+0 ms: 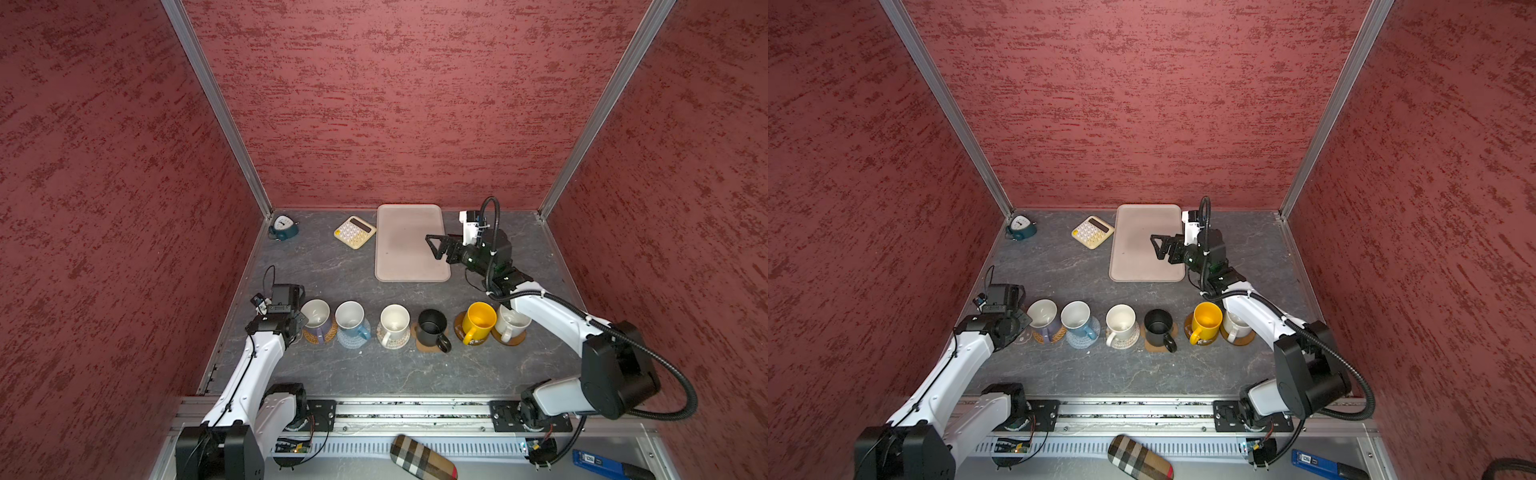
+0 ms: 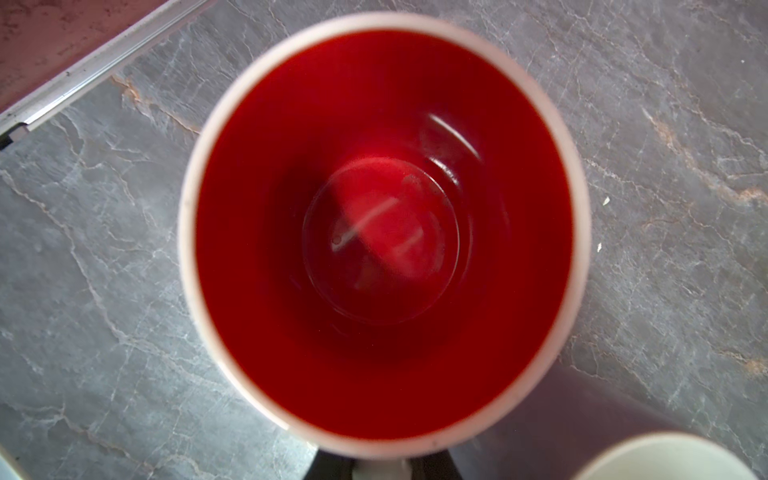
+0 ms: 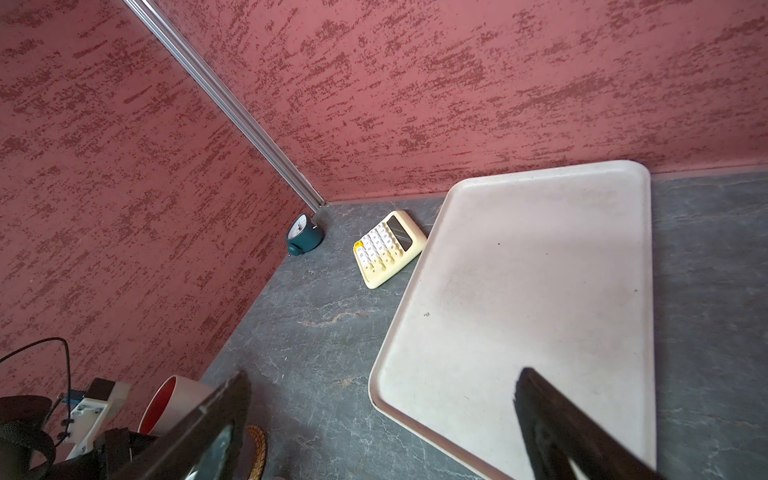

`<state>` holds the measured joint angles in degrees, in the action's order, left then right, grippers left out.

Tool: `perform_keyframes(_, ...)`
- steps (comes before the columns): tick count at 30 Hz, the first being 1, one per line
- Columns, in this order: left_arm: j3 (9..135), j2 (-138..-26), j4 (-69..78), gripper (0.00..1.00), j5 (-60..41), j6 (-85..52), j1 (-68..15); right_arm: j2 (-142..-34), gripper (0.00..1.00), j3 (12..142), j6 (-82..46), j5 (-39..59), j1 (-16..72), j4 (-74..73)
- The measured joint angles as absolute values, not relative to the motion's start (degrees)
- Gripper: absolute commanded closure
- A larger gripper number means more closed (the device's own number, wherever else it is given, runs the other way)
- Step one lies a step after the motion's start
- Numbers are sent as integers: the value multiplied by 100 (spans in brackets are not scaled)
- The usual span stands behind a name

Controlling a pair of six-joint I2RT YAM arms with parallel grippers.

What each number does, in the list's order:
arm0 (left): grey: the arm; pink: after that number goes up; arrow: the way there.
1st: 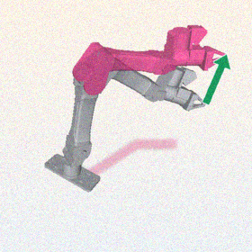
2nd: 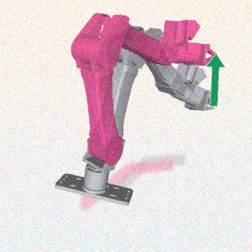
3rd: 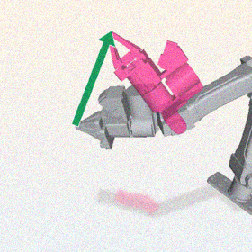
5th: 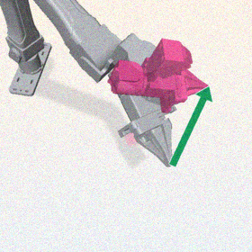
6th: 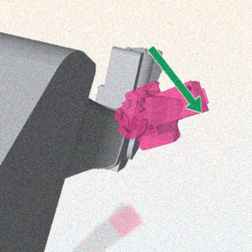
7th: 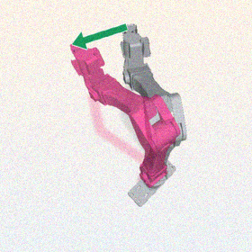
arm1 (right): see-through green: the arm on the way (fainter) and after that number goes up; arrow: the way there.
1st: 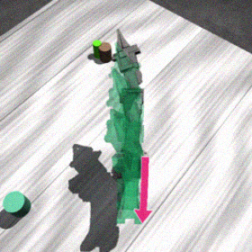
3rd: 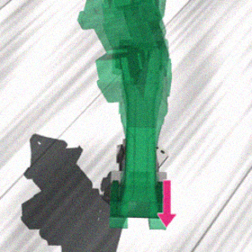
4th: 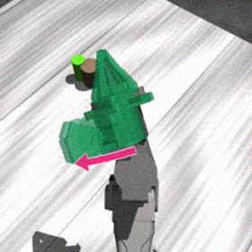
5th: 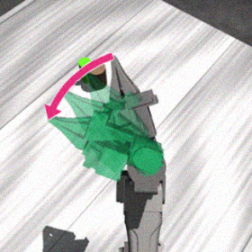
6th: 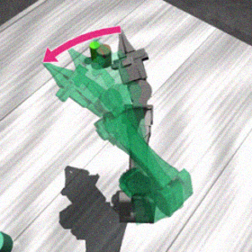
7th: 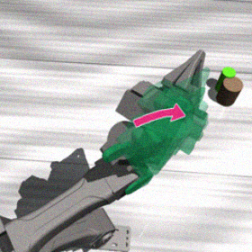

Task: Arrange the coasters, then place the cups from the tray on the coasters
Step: 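Lower the red-lined mug onto the pink flower coaster and open left gripper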

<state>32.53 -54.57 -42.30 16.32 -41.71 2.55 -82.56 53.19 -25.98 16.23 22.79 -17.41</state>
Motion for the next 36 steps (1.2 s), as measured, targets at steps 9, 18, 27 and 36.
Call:
perform_keyframes(9,3105,-5612,-3979,100,1527,-4145,329,-8508,1,5325,-2585,1625,2279,-1726)
perform_keyframes(18,3013,-5601,-3916,81,1507,-4152,329,-8525,1,5325,-2585,1625,2279,-1730)
perform_keyframes(27,2991,-5524,-3804,57,1551,-4187,338,-8525,1,5325,-2582,1623,2279,-1732)
perform_keyframes(36,3004,-5380,-3824,52,1568,-4171,362,-8525,1,5325,-2582,1625,2279,-1732)
